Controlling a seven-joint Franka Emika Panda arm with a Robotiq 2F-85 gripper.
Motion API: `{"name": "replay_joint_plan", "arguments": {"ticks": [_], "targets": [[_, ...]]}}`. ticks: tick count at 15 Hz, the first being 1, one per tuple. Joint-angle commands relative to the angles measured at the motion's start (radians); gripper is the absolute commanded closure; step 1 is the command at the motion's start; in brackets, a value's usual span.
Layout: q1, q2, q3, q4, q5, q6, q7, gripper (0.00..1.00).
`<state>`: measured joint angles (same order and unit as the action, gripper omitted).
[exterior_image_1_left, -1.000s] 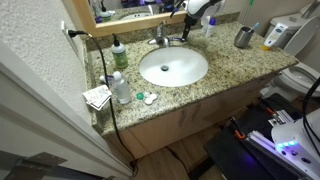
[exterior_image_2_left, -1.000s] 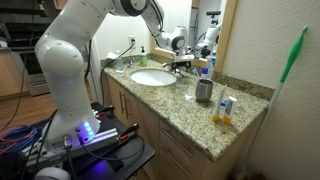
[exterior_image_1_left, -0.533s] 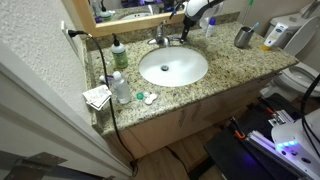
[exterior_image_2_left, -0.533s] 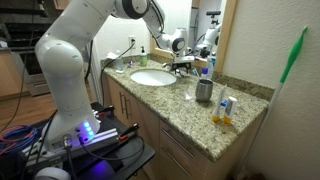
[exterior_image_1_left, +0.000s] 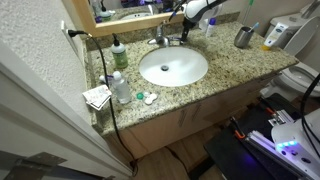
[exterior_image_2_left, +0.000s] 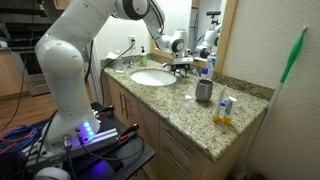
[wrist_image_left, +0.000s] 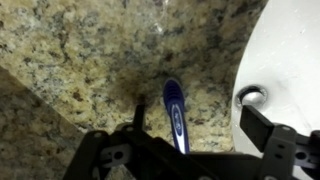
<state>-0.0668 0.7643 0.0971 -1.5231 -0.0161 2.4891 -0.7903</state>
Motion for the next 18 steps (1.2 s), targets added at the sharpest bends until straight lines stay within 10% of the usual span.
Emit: {"name": "replay_joint_plan", "arguments": {"ticks": [1,10,18], "targets": [[-0.025,-0.001,0.035,0.016,-0.001,-0.059,-0.008,0.33],[-0.02,-0.001,0.039,0.041,0.004,-0.126,0.005,0.96],[-0.024,-0.004,0.044,0.048,0.005,-0.17,0.052,0.96]]}}
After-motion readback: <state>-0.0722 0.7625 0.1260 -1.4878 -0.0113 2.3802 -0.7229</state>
